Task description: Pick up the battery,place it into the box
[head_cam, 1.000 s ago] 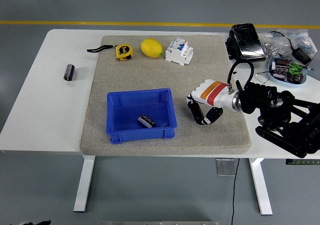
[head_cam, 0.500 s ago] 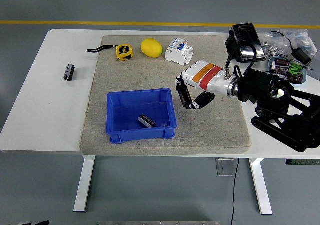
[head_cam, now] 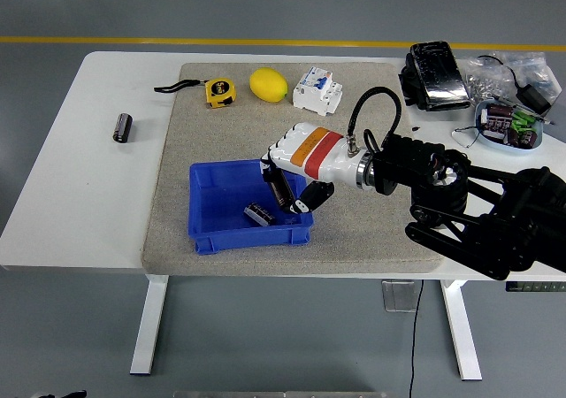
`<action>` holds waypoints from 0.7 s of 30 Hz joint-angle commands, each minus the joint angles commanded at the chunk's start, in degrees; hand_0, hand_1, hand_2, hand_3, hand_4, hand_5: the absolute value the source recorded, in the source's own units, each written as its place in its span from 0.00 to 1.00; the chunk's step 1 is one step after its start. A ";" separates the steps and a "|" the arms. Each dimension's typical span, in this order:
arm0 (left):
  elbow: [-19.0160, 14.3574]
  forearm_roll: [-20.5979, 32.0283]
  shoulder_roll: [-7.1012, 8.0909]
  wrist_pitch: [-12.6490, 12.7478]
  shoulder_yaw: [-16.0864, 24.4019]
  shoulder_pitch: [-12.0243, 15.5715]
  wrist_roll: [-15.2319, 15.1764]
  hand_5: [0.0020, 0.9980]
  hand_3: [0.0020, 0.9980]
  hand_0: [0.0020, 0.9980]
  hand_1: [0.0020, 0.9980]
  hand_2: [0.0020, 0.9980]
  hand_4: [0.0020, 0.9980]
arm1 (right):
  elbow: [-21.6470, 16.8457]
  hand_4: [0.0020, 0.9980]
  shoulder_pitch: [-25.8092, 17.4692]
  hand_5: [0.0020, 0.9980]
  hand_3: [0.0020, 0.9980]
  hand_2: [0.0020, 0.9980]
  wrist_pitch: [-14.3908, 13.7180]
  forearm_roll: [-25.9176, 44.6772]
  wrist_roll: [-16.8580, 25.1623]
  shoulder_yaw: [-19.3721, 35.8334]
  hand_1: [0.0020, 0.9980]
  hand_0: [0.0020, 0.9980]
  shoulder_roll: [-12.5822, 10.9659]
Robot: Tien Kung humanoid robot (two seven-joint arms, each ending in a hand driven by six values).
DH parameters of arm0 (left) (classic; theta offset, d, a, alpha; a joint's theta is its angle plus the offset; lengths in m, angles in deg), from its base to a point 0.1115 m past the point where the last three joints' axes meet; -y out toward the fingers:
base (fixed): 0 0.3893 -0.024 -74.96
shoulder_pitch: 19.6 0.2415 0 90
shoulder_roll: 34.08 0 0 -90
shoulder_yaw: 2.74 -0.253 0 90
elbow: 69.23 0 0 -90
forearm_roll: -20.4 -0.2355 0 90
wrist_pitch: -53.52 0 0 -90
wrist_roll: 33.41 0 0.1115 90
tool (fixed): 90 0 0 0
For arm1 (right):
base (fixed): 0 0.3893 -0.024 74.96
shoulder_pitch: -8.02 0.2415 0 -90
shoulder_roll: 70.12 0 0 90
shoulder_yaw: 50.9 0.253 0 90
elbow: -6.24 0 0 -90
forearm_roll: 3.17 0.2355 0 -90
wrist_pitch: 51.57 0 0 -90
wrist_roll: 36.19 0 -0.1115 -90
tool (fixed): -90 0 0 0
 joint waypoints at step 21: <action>0.04 -1.00 -0.04 0.04 0.52 0.31 0.26 0.50 0.61 0.71 0.70 0.74 0.63 | 0.43 0.90 -0.46 0.25 0.84 0.84 -0.54 0.38 1.15 0.12 0.77 0.76 -0.63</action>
